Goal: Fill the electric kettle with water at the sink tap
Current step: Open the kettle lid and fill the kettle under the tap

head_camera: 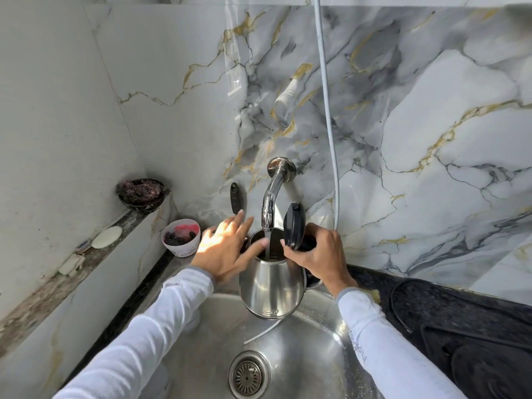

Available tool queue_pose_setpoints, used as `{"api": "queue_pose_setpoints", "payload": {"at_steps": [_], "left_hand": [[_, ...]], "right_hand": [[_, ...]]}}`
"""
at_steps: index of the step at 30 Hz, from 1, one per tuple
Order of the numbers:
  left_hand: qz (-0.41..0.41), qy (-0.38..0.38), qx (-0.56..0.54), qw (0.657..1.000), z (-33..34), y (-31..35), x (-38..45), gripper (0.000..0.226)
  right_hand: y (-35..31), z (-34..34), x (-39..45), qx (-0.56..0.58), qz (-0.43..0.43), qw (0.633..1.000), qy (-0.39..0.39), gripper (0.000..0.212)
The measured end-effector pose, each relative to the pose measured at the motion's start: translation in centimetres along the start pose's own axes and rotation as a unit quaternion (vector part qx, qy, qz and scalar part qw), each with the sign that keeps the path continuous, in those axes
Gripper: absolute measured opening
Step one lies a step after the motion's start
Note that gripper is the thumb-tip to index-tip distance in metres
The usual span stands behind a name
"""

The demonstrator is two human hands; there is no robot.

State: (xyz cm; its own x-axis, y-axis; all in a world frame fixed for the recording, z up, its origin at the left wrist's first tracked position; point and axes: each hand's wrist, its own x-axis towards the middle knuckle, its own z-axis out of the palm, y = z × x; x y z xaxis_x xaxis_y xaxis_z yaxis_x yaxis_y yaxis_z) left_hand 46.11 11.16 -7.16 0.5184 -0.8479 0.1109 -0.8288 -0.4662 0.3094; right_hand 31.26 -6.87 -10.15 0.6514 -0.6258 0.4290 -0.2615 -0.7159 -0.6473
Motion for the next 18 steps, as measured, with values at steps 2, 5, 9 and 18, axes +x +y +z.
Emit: {"api": "queue_pose_setpoints", "payload": {"at_steps": [2, 5, 9, 18], "left_hand": [[-0.001, -0.026, -0.102, 0.994, -0.9, -0.1, 1.7, 0.074], [-0.015, -0.036, -0.239, 0.97, -1.3, -0.1, 4.0, 0.056], [0.01, -0.067, -0.275, 0.959, -1.4, -0.2, 5.5, 0.036], [0.009, 0.108, -0.101, 0.989, -0.7, 2.3, 4.3, 0.051]], "right_hand": [[-0.1, 0.0, 0.0, 0.007, 0.005, 1.0, -0.001, 0.052], [-0.2, 0.1, 0.0, 0.009, 0.004, 1.0, -0.003, 0.053], [-0.2, 0.0, 0.1, 0.008, 0.002, 1.0, -0.001, 0.053], [-0.2, -0.2, -0.3, -0.008, 0.002, 1.0, 0.003, 0.059]]}}
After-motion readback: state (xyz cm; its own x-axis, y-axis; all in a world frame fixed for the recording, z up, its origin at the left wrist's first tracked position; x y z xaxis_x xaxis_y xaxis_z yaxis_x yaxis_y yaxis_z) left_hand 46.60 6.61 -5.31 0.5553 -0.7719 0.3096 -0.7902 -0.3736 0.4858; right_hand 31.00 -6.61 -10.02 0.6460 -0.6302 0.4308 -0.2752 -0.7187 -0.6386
